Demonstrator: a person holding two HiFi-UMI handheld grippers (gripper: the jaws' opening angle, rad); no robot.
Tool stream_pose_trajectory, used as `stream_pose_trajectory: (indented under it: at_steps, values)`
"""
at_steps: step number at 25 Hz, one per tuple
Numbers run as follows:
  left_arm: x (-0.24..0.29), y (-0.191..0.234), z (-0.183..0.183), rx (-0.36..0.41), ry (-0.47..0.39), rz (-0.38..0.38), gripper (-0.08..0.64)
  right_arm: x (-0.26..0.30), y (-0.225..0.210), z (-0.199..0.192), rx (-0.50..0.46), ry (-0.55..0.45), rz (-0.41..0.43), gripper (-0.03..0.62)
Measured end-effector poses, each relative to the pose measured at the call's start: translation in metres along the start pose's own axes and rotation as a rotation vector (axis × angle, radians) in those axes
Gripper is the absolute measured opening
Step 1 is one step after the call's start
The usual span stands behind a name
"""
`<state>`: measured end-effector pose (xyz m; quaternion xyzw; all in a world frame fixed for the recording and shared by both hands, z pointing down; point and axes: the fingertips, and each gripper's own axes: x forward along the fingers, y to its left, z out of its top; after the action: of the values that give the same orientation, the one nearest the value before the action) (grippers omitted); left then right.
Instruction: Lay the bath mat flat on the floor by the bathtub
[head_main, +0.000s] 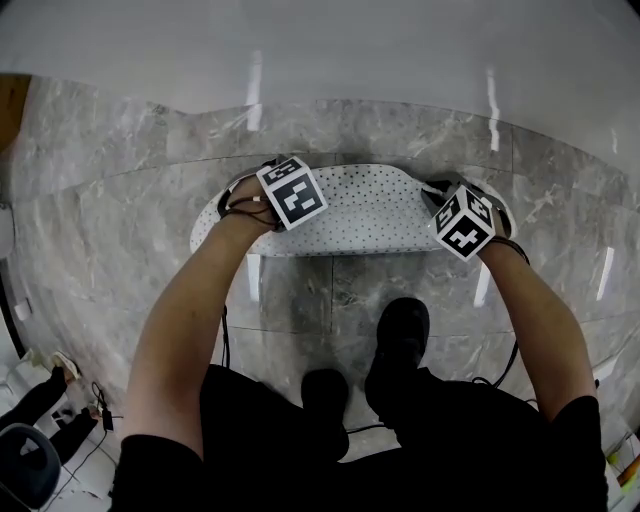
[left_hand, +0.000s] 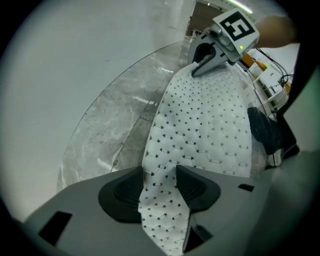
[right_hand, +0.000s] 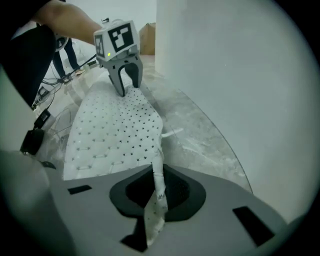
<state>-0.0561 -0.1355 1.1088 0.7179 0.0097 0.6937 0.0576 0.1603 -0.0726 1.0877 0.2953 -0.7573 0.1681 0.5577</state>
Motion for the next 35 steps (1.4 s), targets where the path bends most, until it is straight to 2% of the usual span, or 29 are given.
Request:
stream_pose_trajectory:
  at_steps: [3, 5, 8, 10, 11, 13, 14, 15, 17, 19, 21, 22, 24, 26, 27, 30, 32, 34, 35]
  values:
    - [-0.001, -0.001, 0.0, 0.02, 0.005, 0.008, 0.172, -0.015, -0.021, 0.009, 0.024, -0.078, -0.072, 0.043]
    - [-0.008, 0.012, 0.001, 0.03, -0.01, 0.06, 0.108, -0.022, -0.035, 0.016, -0.007, -0.099, -0.136, 0.041]
    - [-0.029, 0.038, 0.009, -0.037, -0.094, 0.129, 0.118, -0.027, -0.059, 0.024, -0.009, -0.111, -0.216, 0.041]
    - [-0.051, 0.056, 0.022, -0.069, -0.184, 0.221, 0.118, -0.029, -0.077, 0.024, 0.034, -0.106, -0.266, 0.041]
    - [-0.066, 0.067, 0.029, -0.074, -0.23, 0.3, 0.118, -0.029, -0.087, 0.022, 0.066, -0.101, -0.29, 0.041]
    - [-0.1, 0.092, 0.039, -0.076, -0.306, 0.487, 0.009, -0.029, -0.109, 0.02, 0.143, -0.095, -0.332, 0.049]
    - [-0.115, 0.102, 0.042, -0.084, -0.336, 0.555, 0.011, -0.029, -0.118, 0.02, 0.173, -0.093, -0.351, 0.065]
    - [-0.124, 0.107, 0.043, -0.098, -0.358, 0.593, 0.011, -0.029, -0.127, 0.021, 0.191, -0.094, -0.369, 0.096]
    - [-0.128, 0.106, 0.041, -0.121, -0.376, 0.595, 0.027, -0.033, -0.142, 0.023, 0.217, -0.119, -0.408, 0.179]
    - [-0.118, 0.093, 0.036, -0.097, -0.364, 0.562, 0.075, -0.046, -0.153, 0.023, 0.271, -0.176, -0.449, 0.186]
    - [-0.106, 0.073, 0.026, -0.046, -0.355, 0.512, 0.092, -0.066, -0.152, 0.023, 0.318, -0.25, -0.487, 0.19]
    - [-0.1, 0.06, 0.022, -0.019, -0.361, 0.473, 0.094, -0.077, -0.144, 0.025, 0.302, -0.285, -0.499, 0.19]
    - [-0.089, 0.031, 0.017, 0.043, -0.389, 0.358, 0.092, -0.091, -0.104, 0.033, 0.16, -0.341, -0.475, 0.185]
    - [-0.077, 0.003, 0.015, 0.1, -0.404, 0.208, 0.059, -0.091, -0.043, 0.042, -0.024, -0.377, -0.369, 0.134]
    - [-0.072, -0.009, 0.014, 0.112, -0.403, 0.131, 0.049, -0.087, -0.012, 0.043, -0.093, -0.382, -0.296, 0.127]
    - [-0.059, -0.037, 0.014, 0.118, -0.395, -0.034, 0.059, -0.063, 0.066, 0.029, -0.207, -0.317, -0.062, 0.13]
    - [-0.047, -0.057, 0.016, 0.119, -0.385, -0.136, 0.167, -0.047, 0.092, 0.005, -0.252, -0.227, 0.034, 0.173]
    - [-0.035, -0.081, 0.014, 0.107, -0.356, -0.256, 0.222, -0.034, 0.099, -0.024, -0.28, -0.132, 0.077, 0.221]
    - [-0.029, -0.091, 0.011, 0.117, -0.32, -0.293, 0.249, -0.028, 0.097, -0.039, -0.284, -0.086, 0.088, 0.249]
